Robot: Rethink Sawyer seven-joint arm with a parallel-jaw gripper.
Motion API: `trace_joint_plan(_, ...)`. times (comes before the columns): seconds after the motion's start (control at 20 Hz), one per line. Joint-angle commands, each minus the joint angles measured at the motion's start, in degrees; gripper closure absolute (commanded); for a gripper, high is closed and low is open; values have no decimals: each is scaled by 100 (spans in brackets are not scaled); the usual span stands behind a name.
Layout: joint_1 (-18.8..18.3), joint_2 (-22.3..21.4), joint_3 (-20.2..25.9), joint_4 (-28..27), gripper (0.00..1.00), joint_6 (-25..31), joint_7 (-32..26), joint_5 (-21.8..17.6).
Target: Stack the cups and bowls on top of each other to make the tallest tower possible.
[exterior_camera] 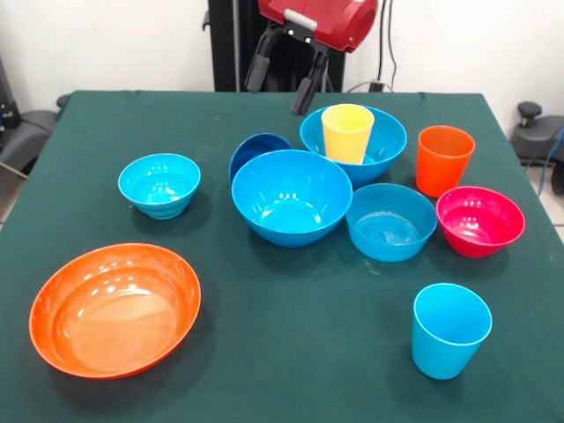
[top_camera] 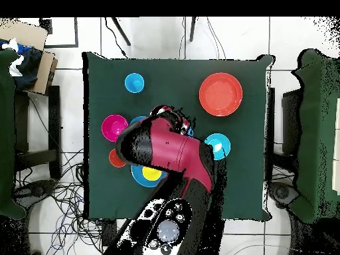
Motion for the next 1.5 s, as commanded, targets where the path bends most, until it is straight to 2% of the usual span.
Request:
trace_joint_plan(0.05,-1752,-979,2267,625,0,1779,-2206,-328)
trace_joint_plan(0.25,-2236,-1181,2484,1007,0,1531,-2332,-606)
trace_joint_plan(0.35,-2492,-1132,2642,1070,0,1362,-2290,-802)
trace_joint_plan(0.45,-2718,-1038,2775,1019,0,1215,-2238,-1000)
trace_joint_plan(0.5,-2798,-805,2846,809,0,1144,-2165,-1107)
trace_joint_plan(0.55,-2920,-778,2910,828,0,1046,-2134,-1198)
trace_joint_plan(0.6,-2870,-511,2944,661,0,950,-1949,-1282)
trace_joint_plan(0.65,-2976,-467,3032,652,0,870,-1943,-1359)
trace_joint_plan(0.8,-2827,-200,3064,538,0,818,-1539,-1497)
trace_joint_plan(1.1,-2806,-49,3213,548,0,675,-1119,-1635)
trace_joint_plan(1.5,-2409,-271,3201,256,0,1230,-655,-1407)
